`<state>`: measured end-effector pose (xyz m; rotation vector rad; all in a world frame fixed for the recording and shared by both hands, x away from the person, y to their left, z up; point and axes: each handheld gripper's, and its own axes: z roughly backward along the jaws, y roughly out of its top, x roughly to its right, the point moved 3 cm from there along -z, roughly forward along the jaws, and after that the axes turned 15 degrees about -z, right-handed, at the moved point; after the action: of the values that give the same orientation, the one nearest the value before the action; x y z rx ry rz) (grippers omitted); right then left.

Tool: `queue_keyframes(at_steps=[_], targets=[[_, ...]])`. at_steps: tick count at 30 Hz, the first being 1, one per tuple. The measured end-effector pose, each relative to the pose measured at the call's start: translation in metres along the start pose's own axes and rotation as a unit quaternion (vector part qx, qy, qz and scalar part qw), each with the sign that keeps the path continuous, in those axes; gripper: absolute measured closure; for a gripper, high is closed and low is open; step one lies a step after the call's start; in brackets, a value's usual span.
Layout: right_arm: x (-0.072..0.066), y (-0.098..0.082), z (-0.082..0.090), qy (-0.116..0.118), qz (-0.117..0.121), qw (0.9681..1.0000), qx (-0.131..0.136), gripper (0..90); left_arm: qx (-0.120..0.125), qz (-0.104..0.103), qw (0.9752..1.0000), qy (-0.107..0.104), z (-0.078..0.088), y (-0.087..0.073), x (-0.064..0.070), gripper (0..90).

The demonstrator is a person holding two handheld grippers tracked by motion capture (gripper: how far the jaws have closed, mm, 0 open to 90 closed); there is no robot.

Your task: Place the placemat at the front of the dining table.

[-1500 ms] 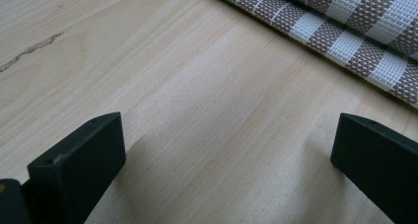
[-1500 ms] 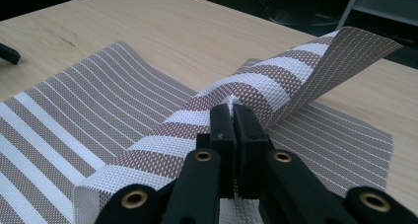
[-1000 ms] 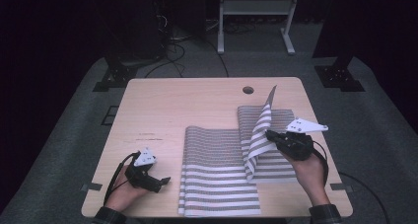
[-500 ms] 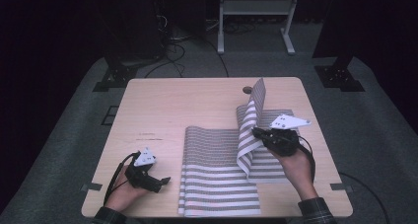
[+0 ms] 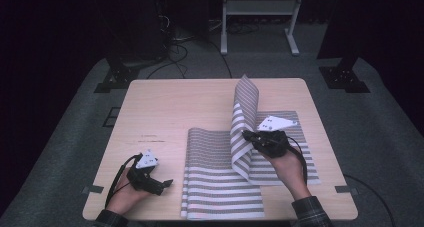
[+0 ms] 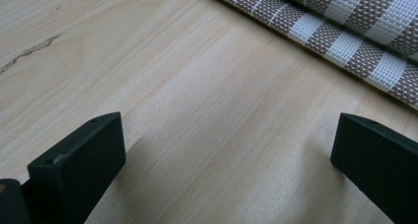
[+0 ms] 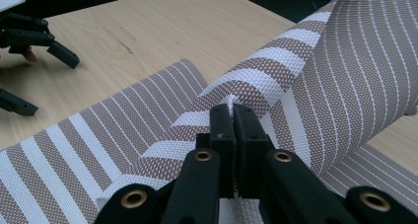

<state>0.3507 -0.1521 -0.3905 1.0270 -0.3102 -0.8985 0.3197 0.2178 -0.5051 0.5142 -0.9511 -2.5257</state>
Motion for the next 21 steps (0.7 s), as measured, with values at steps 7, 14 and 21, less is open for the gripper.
queue_keyframes(at_steps=[7,14,21], targets=[[-0.011,0.003,-0.014,0.015,0.007,0.9998,-0.007,87.9,0.0,0.0,1.0,-0.001,0.0,0.0,0.0,0.0],[-0.023,0.006,-0.028,0.032,0.015,0.9993,-0.012,87.9,0.0,0.001,1.0,-0.001,0.0,0.0,0.0,0.0],[-0.036,0.007,-0.045,0.044,0.025,0.9984,-0.026,87.9,0.0,0.001,1.0,-0.001,0.0,0.0,0.0,0.0]])
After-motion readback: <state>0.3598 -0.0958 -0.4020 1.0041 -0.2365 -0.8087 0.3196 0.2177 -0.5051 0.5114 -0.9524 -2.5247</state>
